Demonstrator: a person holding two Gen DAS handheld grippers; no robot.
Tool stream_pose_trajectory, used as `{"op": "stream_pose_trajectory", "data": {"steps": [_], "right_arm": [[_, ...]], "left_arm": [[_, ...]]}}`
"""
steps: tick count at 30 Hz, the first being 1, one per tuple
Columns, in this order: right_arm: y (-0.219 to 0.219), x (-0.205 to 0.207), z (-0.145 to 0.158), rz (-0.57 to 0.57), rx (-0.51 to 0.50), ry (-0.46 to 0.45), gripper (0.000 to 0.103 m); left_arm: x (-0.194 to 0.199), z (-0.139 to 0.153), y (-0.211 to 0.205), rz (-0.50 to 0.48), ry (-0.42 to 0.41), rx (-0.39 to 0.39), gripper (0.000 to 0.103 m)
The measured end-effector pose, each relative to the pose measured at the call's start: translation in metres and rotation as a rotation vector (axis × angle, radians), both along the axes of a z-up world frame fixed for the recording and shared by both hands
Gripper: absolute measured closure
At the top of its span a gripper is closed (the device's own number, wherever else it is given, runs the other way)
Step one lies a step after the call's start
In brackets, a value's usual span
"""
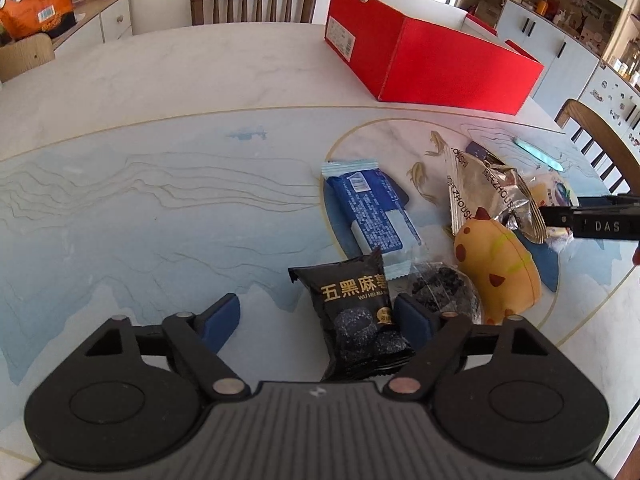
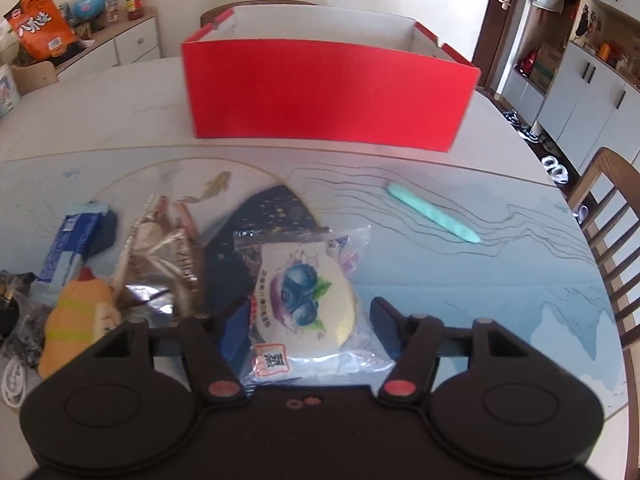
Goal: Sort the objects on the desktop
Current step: 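Grasp black snack packet with left tool while right grasps blueberry cake bag, then carry black packet and blueberry bag over the red shoebox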
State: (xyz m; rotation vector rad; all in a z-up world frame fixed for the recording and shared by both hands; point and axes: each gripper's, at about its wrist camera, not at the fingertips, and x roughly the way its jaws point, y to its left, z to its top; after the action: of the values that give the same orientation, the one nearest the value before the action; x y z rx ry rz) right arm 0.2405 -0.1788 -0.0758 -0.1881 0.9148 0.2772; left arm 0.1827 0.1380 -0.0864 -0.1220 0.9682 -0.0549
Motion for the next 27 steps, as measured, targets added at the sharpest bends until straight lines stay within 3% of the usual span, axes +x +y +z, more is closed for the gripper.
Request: {"op": "stream_pose_trajectory", "data": {"steps": [5,7,17,27], "right_arm": [[0.002,-0.001,-0.003,0.012,-0.009,-0.007,0.045],[0.002,-0.001,-0.003,0.016,-0.005,-0.009,0.048],[-0.004,-0.004,0.011,0.036,0.006,-0.034,0.055],[-0.015,0.003,0.063,0.083,0.046,-0.084,0.055]], "left_arm": [[-0.003,0.001,-0.008,-0.015,-0.018,0.035,0.046],[-0.002,0.001,-0.011,-0.019,-0.020,0.049,0.065],[-0.002,0.014,-0.015,-0.012,-0.044,0.058,0.070],[0.011,0.058,-0.024,-0.007,-0.097,0.024,0.070]]}}
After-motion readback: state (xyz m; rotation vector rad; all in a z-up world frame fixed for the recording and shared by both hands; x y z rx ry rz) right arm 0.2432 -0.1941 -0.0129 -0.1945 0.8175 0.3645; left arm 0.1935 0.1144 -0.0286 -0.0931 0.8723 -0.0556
